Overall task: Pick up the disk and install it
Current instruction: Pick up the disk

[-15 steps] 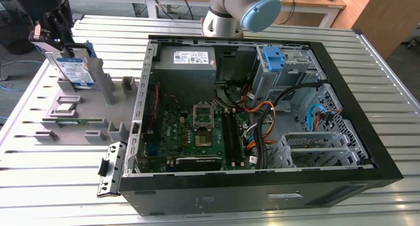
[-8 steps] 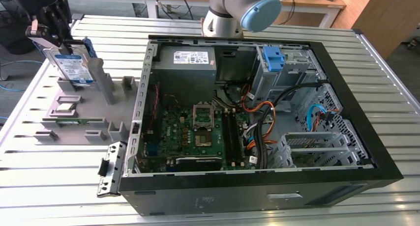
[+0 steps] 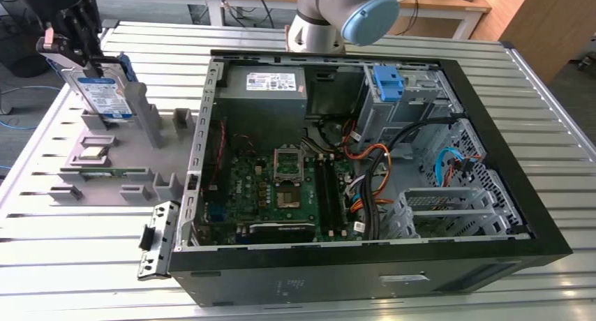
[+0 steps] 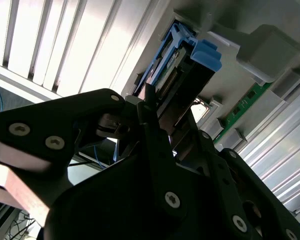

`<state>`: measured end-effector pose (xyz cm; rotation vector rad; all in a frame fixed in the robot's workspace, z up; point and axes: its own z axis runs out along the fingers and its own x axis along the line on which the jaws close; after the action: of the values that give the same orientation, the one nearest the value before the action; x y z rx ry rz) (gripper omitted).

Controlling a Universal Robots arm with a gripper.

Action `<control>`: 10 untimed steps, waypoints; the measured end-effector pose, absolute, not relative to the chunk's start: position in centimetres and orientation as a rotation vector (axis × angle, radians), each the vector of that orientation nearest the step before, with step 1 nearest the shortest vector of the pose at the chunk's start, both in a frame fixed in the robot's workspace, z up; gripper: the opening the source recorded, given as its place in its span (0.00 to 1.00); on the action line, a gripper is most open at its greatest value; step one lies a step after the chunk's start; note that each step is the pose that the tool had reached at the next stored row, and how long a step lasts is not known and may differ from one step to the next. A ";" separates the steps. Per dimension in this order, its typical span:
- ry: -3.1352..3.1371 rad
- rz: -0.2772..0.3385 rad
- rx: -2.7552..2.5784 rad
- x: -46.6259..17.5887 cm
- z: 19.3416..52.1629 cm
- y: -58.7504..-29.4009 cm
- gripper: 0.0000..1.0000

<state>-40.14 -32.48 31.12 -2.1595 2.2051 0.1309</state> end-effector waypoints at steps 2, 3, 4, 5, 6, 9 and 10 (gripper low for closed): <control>2.205 0.131 -2.159 -40.1 31.1 -32.5 0.35; 2.205 0.131 -2.160 -40.1 31.2 -32.5 0.35; 2.205 0.131 -2.160 -40.1 31.3 -32.5 0.35; 2.205 0.131 -2.159 -40.1 31.3 -32.5 0.35; 2.205 0.131 -2.160 -40.1 31.4 -32.5 0.35; 2.205 0.131 -2.159 -40.1 31.9 -32.5 0.35; 2.205 0.131 -2.159 -40.1 32.1 -32.5 0.35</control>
<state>-40.14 -32.48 32.08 -2.1594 2.2050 0.1311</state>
